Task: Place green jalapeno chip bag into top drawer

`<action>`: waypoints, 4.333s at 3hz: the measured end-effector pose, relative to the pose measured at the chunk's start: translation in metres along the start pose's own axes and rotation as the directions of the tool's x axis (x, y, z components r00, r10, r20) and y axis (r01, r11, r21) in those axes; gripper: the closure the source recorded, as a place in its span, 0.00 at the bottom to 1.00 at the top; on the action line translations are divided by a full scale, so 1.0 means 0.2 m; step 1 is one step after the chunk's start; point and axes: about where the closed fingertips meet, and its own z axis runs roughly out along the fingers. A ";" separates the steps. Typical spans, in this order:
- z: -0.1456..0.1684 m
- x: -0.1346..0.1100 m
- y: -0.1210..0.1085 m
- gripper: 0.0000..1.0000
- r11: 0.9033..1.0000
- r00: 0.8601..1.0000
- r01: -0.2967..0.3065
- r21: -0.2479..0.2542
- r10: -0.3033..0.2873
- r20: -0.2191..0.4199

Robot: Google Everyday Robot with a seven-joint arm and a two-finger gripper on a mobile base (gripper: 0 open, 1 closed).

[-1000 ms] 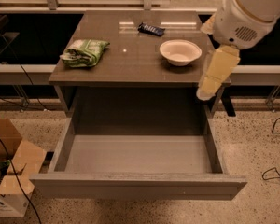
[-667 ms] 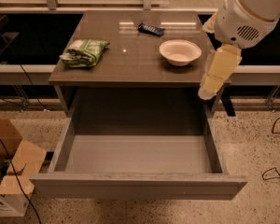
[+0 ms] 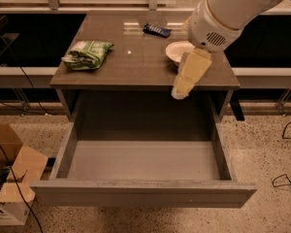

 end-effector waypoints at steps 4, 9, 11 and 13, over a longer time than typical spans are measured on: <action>0.70 -0.83 -0.31 0.00 0.997 0.957 0.054 -0.060 -0.035 0.288; 1.28 -1.03 -0.48 0.35 0.975 0.943 -0.076 -0.211 0.139 0.301; 1.23 -1.01 -0.49 0.81 0.984 0.953 -0.066 -0.163 0.110 0.283; 0.90 -0.93 -0.42 1.00 0.995 0.938 0.011 -0.103 0.026 0.345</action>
Offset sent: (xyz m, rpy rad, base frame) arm 0.1088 0.1524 -0.0207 0.2325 -0.0666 0.1133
